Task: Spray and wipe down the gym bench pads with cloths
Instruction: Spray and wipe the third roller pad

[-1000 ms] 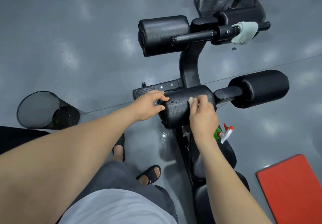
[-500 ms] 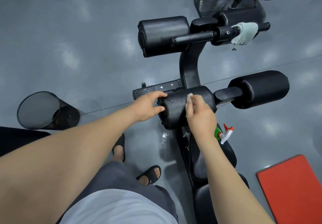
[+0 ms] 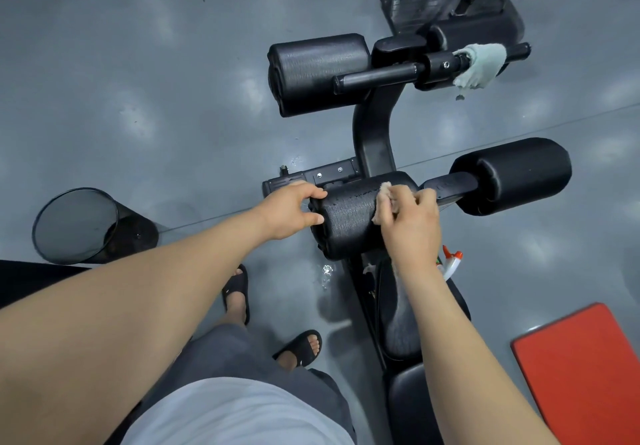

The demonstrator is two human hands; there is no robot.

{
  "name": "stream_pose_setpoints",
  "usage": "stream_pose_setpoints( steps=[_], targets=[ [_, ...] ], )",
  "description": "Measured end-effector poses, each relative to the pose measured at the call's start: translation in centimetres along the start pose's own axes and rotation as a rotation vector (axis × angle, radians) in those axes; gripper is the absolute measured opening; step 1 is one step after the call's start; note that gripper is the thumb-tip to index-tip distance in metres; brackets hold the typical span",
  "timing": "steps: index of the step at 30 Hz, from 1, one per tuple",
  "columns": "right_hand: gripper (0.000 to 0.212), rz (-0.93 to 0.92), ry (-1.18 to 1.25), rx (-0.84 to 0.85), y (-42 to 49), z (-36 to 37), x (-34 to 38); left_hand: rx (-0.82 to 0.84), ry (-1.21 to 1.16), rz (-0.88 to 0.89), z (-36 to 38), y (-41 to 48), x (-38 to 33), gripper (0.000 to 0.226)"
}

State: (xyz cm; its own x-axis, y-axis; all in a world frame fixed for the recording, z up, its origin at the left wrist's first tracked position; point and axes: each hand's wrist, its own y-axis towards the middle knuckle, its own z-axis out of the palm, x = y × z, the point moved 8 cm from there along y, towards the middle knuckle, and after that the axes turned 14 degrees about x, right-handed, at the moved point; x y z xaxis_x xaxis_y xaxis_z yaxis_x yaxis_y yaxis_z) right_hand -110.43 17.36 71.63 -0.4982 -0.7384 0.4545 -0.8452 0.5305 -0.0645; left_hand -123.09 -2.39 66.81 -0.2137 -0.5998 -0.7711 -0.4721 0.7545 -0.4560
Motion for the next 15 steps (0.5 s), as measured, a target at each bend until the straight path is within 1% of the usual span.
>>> stream_pose_setpoints(
  steps=[2,4,5,7,9,10,12,15],
  targets=[
    [0.029,-0.017,-0.023,-0.028,-0.1,0.2,0.4,-0.006,-0.003,0.008,0.0,0.0,-0.1,0.050],
    [0.023,-0.119,-0.060,-0.047,-1.0,0.9,2.5,-0.005,-0.005,0.005,0.1,0.0,0.0,0.050],
    [0.020,-0.184,-0.066,-0.034,-1.6,1.5,3.9,-0.003,-0.007,0.003,0.0,0.0,-0.1,0.050],
    [0.018,-0.325,-0.070,0.046,-2.9,3.0,6.3,0.001,-0.002,-0.004,0.0,0.1,-0.1,0.049],
    [0.021,-0.430,-0.103,0.106,-3.8,3.7,7.6,0.001,0.017,-0.002,0.0,0.2,-0.4,0.048],
    [0.023,-0.451,-0.128,0.103,-3.7,3.5,7.5,0.002,0.021,-0.003,0.0,0.2,-0.4,0.048],
    [0.028,-0.409,-0.164,0.042,-2.5,2.5,5.6,0.008,0.021,-0.012,-0.1,0.1,-0.5,0.047],
    [0.031,-0.199,-0.135,-0.085,-0.1,0.1,0.2,0.011,0.025,-0.023,-0.1,0.0,-0.7,0.047]
  ],
)
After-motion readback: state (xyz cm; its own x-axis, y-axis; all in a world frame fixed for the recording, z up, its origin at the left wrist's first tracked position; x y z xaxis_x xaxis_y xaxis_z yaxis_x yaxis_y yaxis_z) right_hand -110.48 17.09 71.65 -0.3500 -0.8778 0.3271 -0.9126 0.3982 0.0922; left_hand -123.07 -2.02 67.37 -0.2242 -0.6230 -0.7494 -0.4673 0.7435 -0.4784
